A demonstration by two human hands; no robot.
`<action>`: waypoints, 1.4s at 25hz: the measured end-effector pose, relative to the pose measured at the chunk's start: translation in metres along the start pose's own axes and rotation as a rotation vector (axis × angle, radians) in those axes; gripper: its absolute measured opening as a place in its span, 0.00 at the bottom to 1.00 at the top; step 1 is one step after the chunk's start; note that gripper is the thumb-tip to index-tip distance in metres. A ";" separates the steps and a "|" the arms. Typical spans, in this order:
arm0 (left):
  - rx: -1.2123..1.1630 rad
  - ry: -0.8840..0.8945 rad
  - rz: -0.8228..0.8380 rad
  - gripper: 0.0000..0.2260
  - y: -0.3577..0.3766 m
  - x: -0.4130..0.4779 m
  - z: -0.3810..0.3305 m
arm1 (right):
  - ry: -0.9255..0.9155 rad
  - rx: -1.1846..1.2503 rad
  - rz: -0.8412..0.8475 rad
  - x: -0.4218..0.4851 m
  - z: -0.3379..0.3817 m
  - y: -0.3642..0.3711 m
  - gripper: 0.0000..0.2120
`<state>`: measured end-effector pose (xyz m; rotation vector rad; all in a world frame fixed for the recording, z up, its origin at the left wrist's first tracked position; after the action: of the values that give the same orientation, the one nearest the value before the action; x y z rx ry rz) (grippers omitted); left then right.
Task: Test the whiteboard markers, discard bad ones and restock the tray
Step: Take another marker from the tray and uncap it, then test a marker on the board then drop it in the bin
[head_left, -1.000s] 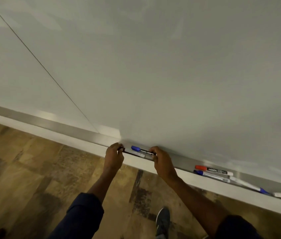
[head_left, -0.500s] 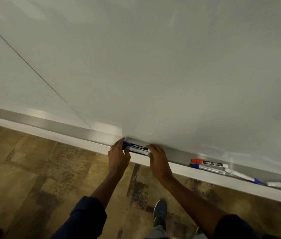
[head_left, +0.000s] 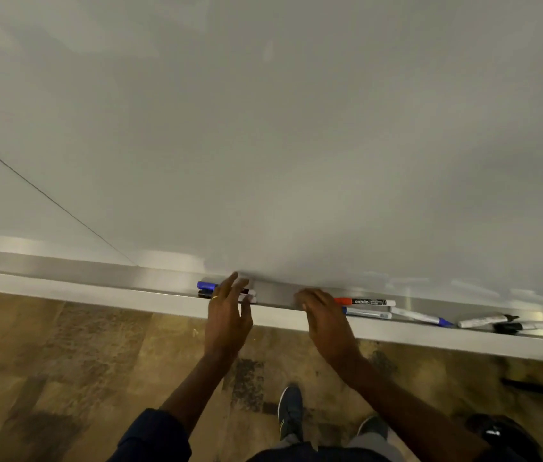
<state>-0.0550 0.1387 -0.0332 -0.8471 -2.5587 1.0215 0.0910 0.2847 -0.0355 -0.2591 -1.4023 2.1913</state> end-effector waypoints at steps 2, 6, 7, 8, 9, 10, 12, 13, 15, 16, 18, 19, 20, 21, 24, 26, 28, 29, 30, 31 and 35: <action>-0.027 0.098 0.071 0.16 0.029 -0.007 -0.029 | 0.037 -0.083 -0.050 -0.016 -0.037 -0.026 0.11; -0.042 0.177 0.259 0.17 0.088 -0.022 -0.077 | 0.163 -0.238 0.056 -0.045 -0.095 -0.039 0.12; -0.023 0.213 0.299 0.17 0.098 -0.026 -0.088 | 0.172 -0.292 0.098 -0.048 -0.101 -0.037 0.13; -0.001 0.256 0.328 0.18 0.106 -0.030 -0.099 | 0.156 -0.351 0.134 -0.049 -0.105 -0.034 0.14; 0.018 0.301 0.338 0.19 0.109 -0.032 -0.110 | 0.124 -0.409 0.155 -0.048 -0.106 -0.032 0.14; 0.038 0.347 0.332 0.19 0.109 -0.032 -0.121 | 0.098 -0.449 0.164 -0.045 -0.107 -0.031 0.13; 0.086 0.438 0.284 0.19 0.101 -0.029 -0.141 | 0.083 -0.468 0.174 -0.037 -0.110 -0.033 0.13; 0.106 0.482 0.246 0.18 0.093 -0.025 -0.151 | 0.080 -0.465 0.173 -0.034 -0.112 -0.036 0.13; 0.125 0.529 0.165 0.17 0.074 -0.013 -0.168 | 0.059 -0.470 0.197 -0.031 -0.112 -0.037 0.13; 0.124 0.547 0.125 0.16 0.062 -0.007 -0.177 | 0.037 -0.471 0.208 -0.030 -0.111 -0.037 0.14; 0.122 0.600 0.049 0.15 0.040 -0.001 -0.196 | -0.001 -0.459 0.217 -0.029 -0.108 -0.039 0.14; 0.130 0.628 0.024 0.14 0.032 0.000 -0.206 | -0.015 -0.455 0.220 -0.028 -0.106 -0.041 0.15; 0.142 0.652 0.005 0.14 0.026 -0.001 -0.214 | -0.034 -0.453 0.215 -0.027 -0.105 -0.042 0.15; 0.150 0.672 -0.011 0.14 0.020 -0.002 -0.221 | -0.046 -0.448 0.212 -0.026 -0.104 -0.043 0.16; 0.156 0.723 -0.062 0.16 0.008 -0.009 -0.243 | -0.057 -0.353 0.166 -0.028 -0.092 -0.056 0.16; 0.156 0.774 -0.098 0.16 -0.001 -0.013 -0.266 | -0.052 -0.221 0.124 -0.031 -0.079 -0.081 0.16; 0.156 0.841 -0.151 0.17 -0.014 -0.018 -0.297 | -0.053 -0.098 0.091 -0.043 -0.065 -0.119 0.13; 0.154 0.881 -0.187 0.18 -0.023 -0.021 -0.316 | -0.045 -0.048 0.075 -0.050 -0.061 -0.142 0.13; 0.149 0.924 -0.233 0.18 -0.034 -0.022 -0.337 | -0.009 0.039 0.050 -0.058 -0.059 -0.167 0.13; 0.138 0.969 -0.281 0.19 -0.046 -0.024 -0.361 | 0.075 0.166 0.031 -0.062 -0.063 -0.194 0.15; 0.104 1.104 -0.507 0.20 -0.100 -0.032 -0.465 | 0.379 0.769 0.098 -0.075 -0.079 -0.293 0.13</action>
<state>0.1297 0.3135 0.3695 -0.4647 -1.5993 0.3378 0.2822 0.4041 0.1810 -0.4272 -0.3045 2.4146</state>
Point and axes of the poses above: each hand's wrist, its own x-axis towards the middle knuckle, its own y-axis out of the palm, z = x × y, the point moved 10 cm from there along x, towards the middle knuckle, and after that the axes turned 10 degrees about -x, right-handed, at the moved point
